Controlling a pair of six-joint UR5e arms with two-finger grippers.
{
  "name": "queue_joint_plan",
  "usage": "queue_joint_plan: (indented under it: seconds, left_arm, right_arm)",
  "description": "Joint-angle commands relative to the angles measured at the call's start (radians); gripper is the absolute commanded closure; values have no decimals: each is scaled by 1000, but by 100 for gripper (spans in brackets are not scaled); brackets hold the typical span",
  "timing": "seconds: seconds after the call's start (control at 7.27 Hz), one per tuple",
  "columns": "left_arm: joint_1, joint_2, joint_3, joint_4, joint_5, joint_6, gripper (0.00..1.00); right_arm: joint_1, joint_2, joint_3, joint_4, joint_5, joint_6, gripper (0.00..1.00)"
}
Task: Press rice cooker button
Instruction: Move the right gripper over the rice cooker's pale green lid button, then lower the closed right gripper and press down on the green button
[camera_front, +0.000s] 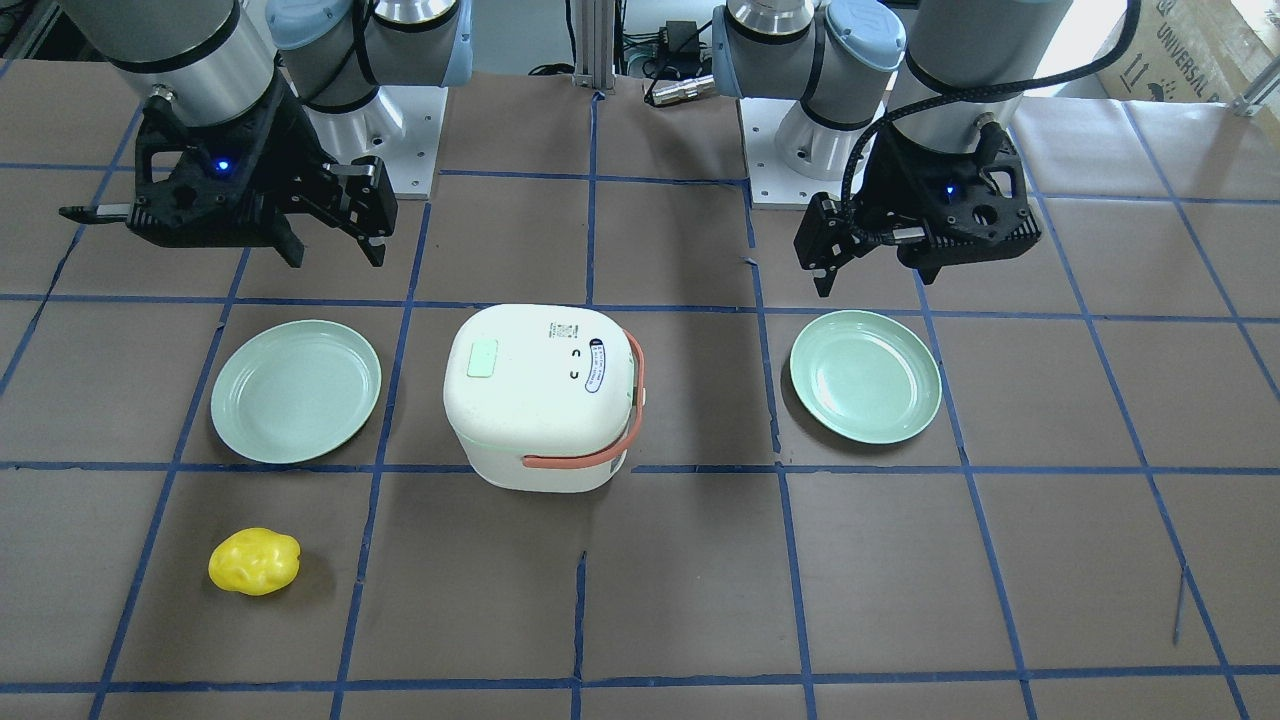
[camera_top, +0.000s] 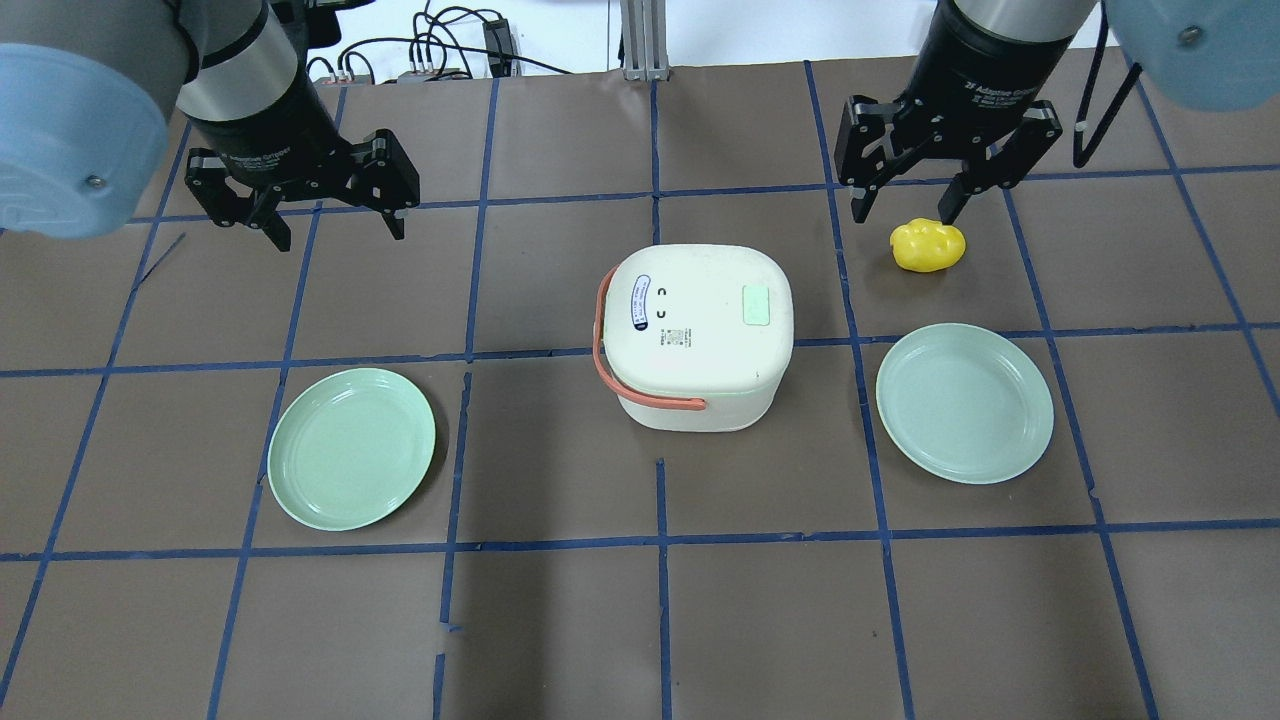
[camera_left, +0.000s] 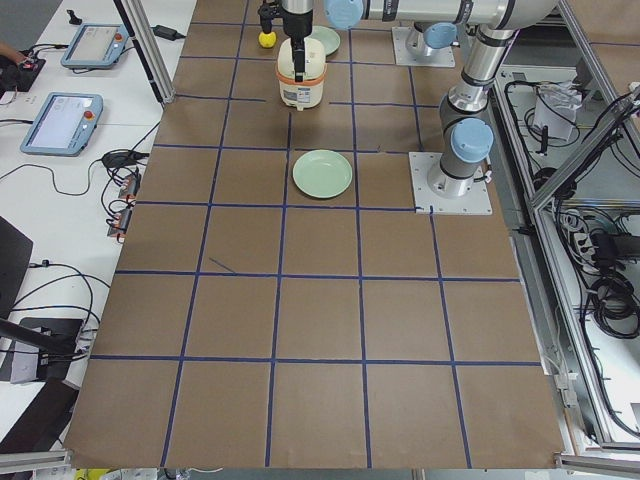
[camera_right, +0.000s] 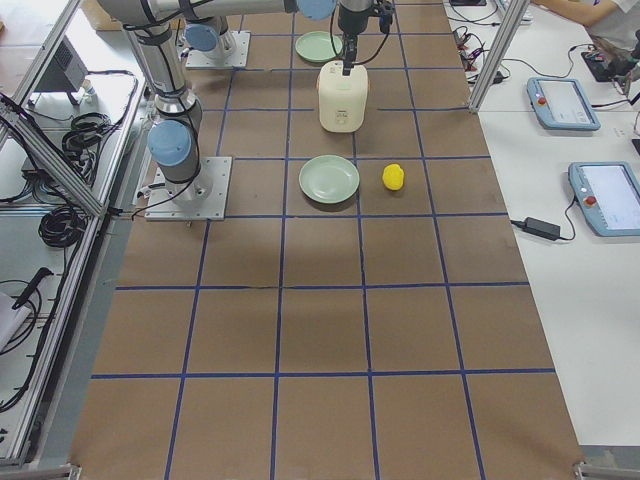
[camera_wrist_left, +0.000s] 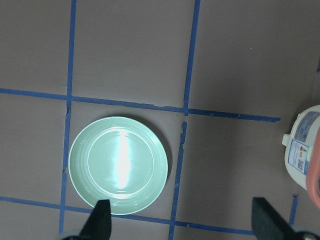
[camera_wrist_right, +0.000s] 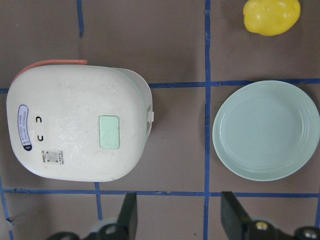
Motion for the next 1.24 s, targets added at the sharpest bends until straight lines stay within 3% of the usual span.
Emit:
queue_joint_plan:
  seconds: [0.0,0.41,1.1]
  left_arm:
    - [0,0,0,0,0,0,0]
    - [0,0,0,0,0,0,0]
    - [0,0,0,-2,0,0,0]
  right_arm:
    - [118,3,13,-15,9,99,82]
    - [140,100,34,-162,-2,169,82]
    - [140,111,163,-314,0,301,83]
